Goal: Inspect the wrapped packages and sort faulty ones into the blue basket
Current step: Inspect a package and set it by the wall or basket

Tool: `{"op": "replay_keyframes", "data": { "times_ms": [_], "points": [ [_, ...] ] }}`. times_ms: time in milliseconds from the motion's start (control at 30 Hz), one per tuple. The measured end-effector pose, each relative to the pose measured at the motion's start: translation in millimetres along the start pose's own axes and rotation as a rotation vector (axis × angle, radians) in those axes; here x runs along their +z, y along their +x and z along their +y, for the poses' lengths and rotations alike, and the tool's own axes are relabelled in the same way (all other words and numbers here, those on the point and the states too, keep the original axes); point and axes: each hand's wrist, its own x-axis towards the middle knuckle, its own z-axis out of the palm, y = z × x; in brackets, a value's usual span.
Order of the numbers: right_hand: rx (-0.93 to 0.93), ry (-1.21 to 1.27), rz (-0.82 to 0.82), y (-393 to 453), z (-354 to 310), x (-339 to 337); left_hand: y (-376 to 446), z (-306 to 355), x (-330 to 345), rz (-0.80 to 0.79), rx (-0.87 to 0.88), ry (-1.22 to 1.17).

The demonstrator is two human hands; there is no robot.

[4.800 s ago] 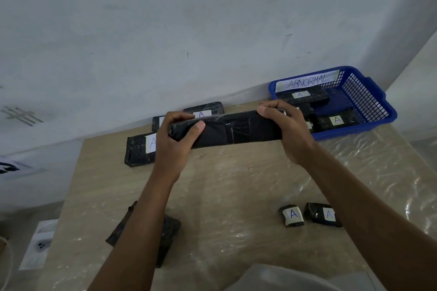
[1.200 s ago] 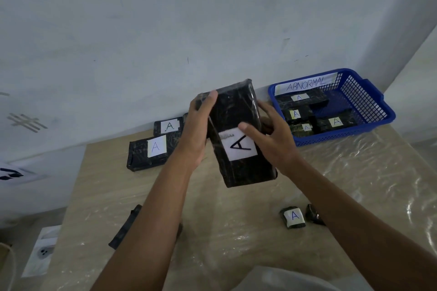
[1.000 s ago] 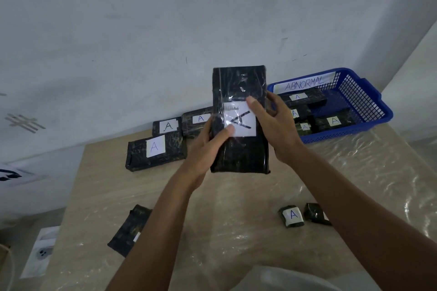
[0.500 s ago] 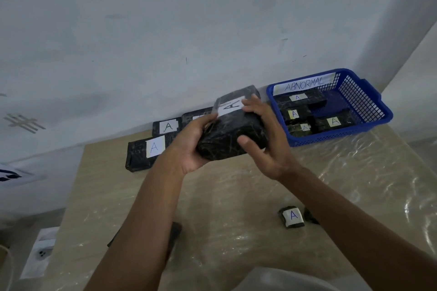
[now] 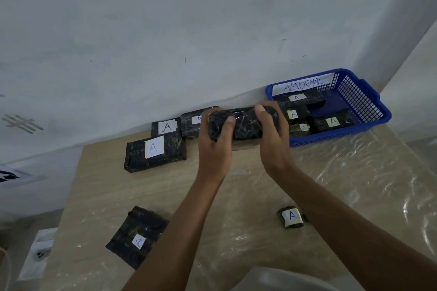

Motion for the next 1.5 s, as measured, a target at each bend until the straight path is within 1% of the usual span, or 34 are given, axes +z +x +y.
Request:
{"op": "replay_keyframes", "data": {
  "times_ms": [67, 167, 367, 467, 600, 733, 800, 867, 933, 1000, 1067, 1100, 1133, 1200, 1233, 1333, 1367, 1433, 1500],
  "points": [
    [-0.040, -0.042, -0.107, 0, -1, -2, 0, 0, -3, 0.011, -0.014, -0.071],
    [-0.044, -0.081, -0.177, -4, -3, -1, 4, 4, -8, 0.021, -0.027, -0.080],
    [-0.002, -0.085, -0.182, -6, -7, 4, 5, 7, -14, -0.049, 0.002, -0.055],
    [-0.024, -0.074, -0.174, -7, -7, 2, 4, 9, -14, -0.063, 0.026, -0.045],
    [-0.039, -0.049, -0.170, -7, -5, 2, 4, 10, -15, -0.090, 0.009, -0.074],
    [-0.039, -0.134, -0.162, -7, 3, 6, 5, 1, -18, -0.026, -0.039, -0.109],
    [-0.024, -0.135, -0.184, -9, 7, 6, 7, -4, -22, 0.019, -0.050, -0.153],
    [0.014, -0.096, -0.250, -11, 8, 5, 9, -7, -27, 0.042, -0.053, -0.191],
    [0.096, -0.099, -0.291, -11, 8, 2, 11, -6, -37, 0.063, -0.074, -0.253],
    [0.202, -0.160, -0.254, -4, 11, 0, 14, -5, -50, 0.080, -0.118, -0.344],
    [0.296, -0.298, -0.210, 7, 24, -2, 18, -5, -66, 0.035, -0.155, -0.446],
    [0.371, -0.365, -0.206, 12, 31, -3, 20, -4, -73, -0.001, -0.159, -0.494],
    [0.480, -0.404, -0.195, 16, 38, -3, 22, -3, -80, -0.035, -0.157, -0.516],
    [0.724, -0.397, -0.156, 23, 48, -4, 23, -2, -90, -0.073, -0.150, -0.519],
    [0.830, -0.379, -0.167, 26, 51, -6, 23, -4, -94, -0.088, -0.154, -0.512],
    [1.110, -0.197, -0.257, 31, 54, -8, 27, -12, -105, -0.111, -0.170, -0.521],
    [1.149, -0.153, -0.259, 30, 56, -8, 28, -14, -108, -0.111, -0.190, -0.538],
    [1.141, -0.117, -0.234, 29, 66, -7, 33, -20, -114, -0.071, -0.266, -0.567],
    [1.090, -0.073, -0.161, 26, 81, -4, 38, -31, -122, 0.035, -0.356, -0.492]
  ]
}}
